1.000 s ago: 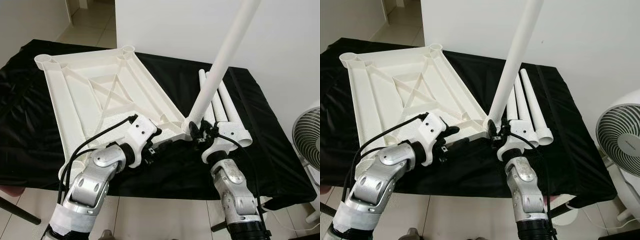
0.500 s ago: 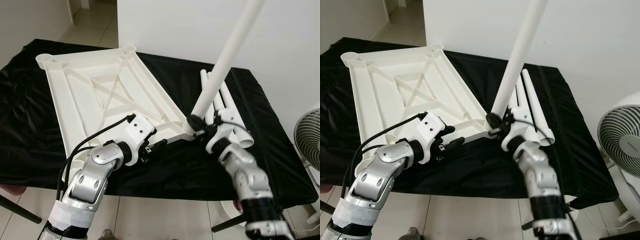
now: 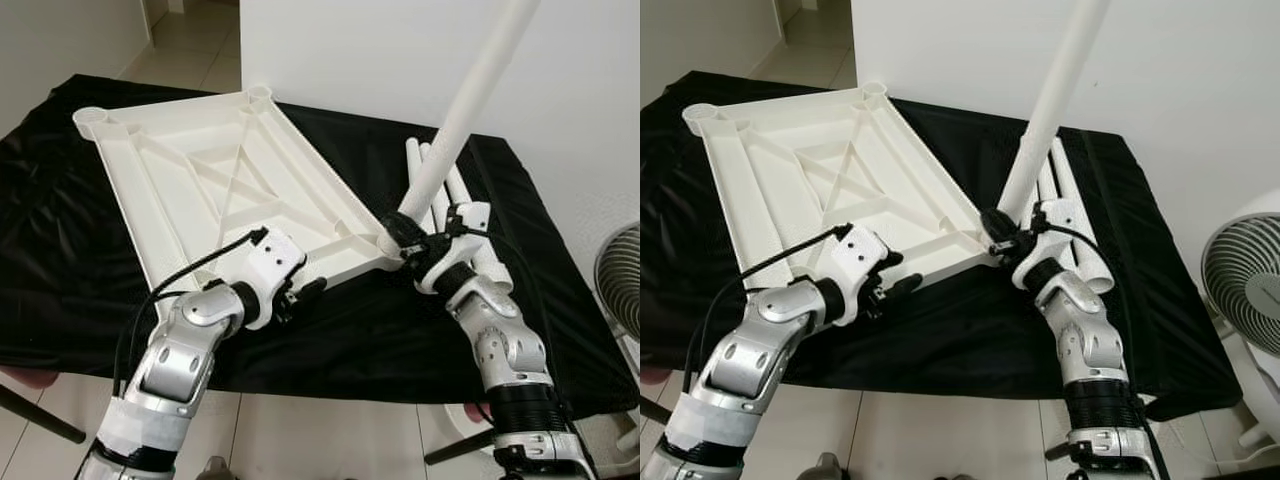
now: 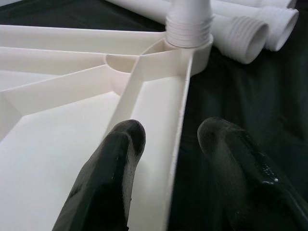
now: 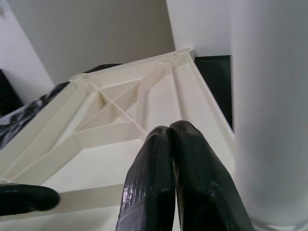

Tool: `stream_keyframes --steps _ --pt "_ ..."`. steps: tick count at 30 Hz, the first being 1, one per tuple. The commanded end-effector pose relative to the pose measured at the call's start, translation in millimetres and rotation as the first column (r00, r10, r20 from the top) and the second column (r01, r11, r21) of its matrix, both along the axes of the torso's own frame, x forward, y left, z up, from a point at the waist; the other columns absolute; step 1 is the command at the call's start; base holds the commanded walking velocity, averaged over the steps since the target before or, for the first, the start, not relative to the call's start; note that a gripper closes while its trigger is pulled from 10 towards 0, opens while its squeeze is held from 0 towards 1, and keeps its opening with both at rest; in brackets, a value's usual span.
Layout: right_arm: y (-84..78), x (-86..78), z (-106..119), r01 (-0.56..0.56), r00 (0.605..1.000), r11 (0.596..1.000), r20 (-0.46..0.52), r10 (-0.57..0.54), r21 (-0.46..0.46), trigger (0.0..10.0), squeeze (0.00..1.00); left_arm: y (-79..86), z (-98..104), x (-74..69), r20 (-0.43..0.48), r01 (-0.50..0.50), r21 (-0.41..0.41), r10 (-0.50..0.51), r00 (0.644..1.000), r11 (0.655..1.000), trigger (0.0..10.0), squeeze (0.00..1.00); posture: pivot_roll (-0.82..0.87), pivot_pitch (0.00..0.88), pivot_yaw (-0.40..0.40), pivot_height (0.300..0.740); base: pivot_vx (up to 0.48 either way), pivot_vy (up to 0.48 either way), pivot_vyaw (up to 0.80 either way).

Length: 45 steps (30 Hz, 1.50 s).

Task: Building children table

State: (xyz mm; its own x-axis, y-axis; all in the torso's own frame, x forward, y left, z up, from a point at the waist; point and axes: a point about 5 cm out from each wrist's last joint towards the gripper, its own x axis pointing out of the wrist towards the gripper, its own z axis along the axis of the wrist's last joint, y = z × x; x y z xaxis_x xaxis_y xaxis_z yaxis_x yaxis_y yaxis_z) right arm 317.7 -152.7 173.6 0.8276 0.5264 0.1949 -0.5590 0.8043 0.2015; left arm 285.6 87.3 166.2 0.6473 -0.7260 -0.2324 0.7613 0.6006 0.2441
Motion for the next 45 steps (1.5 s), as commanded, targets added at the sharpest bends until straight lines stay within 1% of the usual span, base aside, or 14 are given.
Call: stream_keyframes --steps 1,8,19,20,21,22,24,26,33,34,35,38,41,45 --pt "-0.4 -5.7 -2.6 -0.024 1.0 1.0 -0.011 0.024 0.006 10.0 0.0 0.8 -5.2 3.0 0.011 -0.116 0.017 0.115 0.993 0.993 10.0 0.0 0.13 0.084 -0.095 0.74 0.0 0.0 0.0" --pt "-8.0 -11.3 -4.9 0.002 1.0 1.0 -0.017 -0.002 0.006 10.0 0.0 -6.3 -12.2 -3.9 -0.037 -0.038 0.042 0.039 0.999 0.998 10.0 0.0 0.12 0.088 -0.084 0.74 0.0 0.0 0.0" --pt "-10.2 -15.7 -1.4 0.002 1.0 1.0 -0.014 -0.002 0.008 10.0 0.0 -6.6 -17.1 -3.0 -0.053 -0.045 0.073 0.049 0.997 0.996 10.0 0.0 0.11 0.089 -0.08 0.74 0.0 0.0 0.0" --pt "-6.2 -20.2 1.4 0.0 1.0 1.0 -0.007 0.001 0.021 10.0 0.0 -4.5 -21.3 2.6 -0.06 -0.093 0.103 0.1 0.993 0.99 10.0 0.0 0.11 0.09 -0.069 0.74 0.0 0.0 0.0" --pt "-6.2 -20.2 1.4 0.0 1.0 1.0 -0.007 0.001 0.021 10.0 0.0 -4.5 -21.3 2.6 -0.06 -0.093 0.103 0.1 0.993 0.99 10.0 0.0 0.11 0.09 -0.069 0.74 0.0 0.0 0.0" --pt "-3.2 -23.5 3.3 -0.002 1.0 1.0 -0.002 0.002 0.031 10.0 0.0 -2.9 -24.1 6.5 -0.065 -0.128 0.125 0.137 0.988 0.984 10.0 0.0 0.11 0.09 -0.069 0.74 0.0 0.0 0.0" --pt "-3.2 -23.5 3.3 -0.002 1.0 1.0 -0.002 0.002 0.031 10.0 0.0 -2.9 -24.1 6.5 -0.065 -0.128 0.125 0.137 0.988 0.984 10.0 0.0 0.11 0.09 -0.069 0.74 0.0 0.0 0.0" --pt "1.8 -28.0 4.9 -0.004 1.0 0.999 0.0 0.004 0.045 10.0 0.0 0.2 -26.6 13.3 -0.069 -0.182 0.153 0.195 0.978 0.971 10.0 0.0 0.1 0.087 -0.063 0.74 0.0 0.0 0.0" --pt "5.1 -28.9 10.1 -0.004 1.0 0.998 0.008 0.004 0.061 10.0 0.0 4.0 -27.0 23.4 -0.1 -0.261 0.156 0.278 0.955 0.953 10.0 0.0 0.1 0.084 -0.054 0.74 0.0 0.0 0.0" --pt "6.2 -29.8 12.0 -0.004 1.0 0.998 0.009 0.003 0.066 10.0 0.0 6.7 -24.6 28.7 -0.098 -0.306 0.148 0.322 0.942 0.94 3.3 0.0 0.1 0.082 -0.052 0.74 0.0 0.0 0.0" --pt "7.1 -30.5 12.7 -0.003 1.0 0.998 0.011 0.003 0.067 10.0 0.0 8.5 -23.3 31.1 -0.103 -0.33 0.138 0.344 0.933 0.934 0.0 0.0 0.1 0.083 -0.051 0.74 0.0 0.0 0.0" --pt "8.2 -31.8 13.7 -0.002 1.0 0.998 0.011 0.001 0.07 10.0 0.0 10.5 -22.1 33.7 -0.114 -0.354 0.123 0.368 0.923 0.927 0.0 0.0 0.1 0.083 -0.051 0.74 0.0 0.0 0.0" --pt "12.3 -35.1 13.9 0.0 1.0 0.996 0.008 -0.001 0.088 10.0 0.0 22.3 -23.2 43.0 -0.133 -0.477 0.117 0.49 0.862 0.871 0.0 0.0 0.1 0.083 -0.046 0.74 0.0 0.0 0.0" --pt "13.3 -35.9 13.9 0.004 1.0 0.996 0.005 -0.004 0.094 10.0 0.0 25.5 -23.1 45.2 -0.139 -0.508 0.115 0.52 0.843 0.854 0.0 0.0 0.1 0.083 -0.045 0.74 0.0 0.0 0.0"
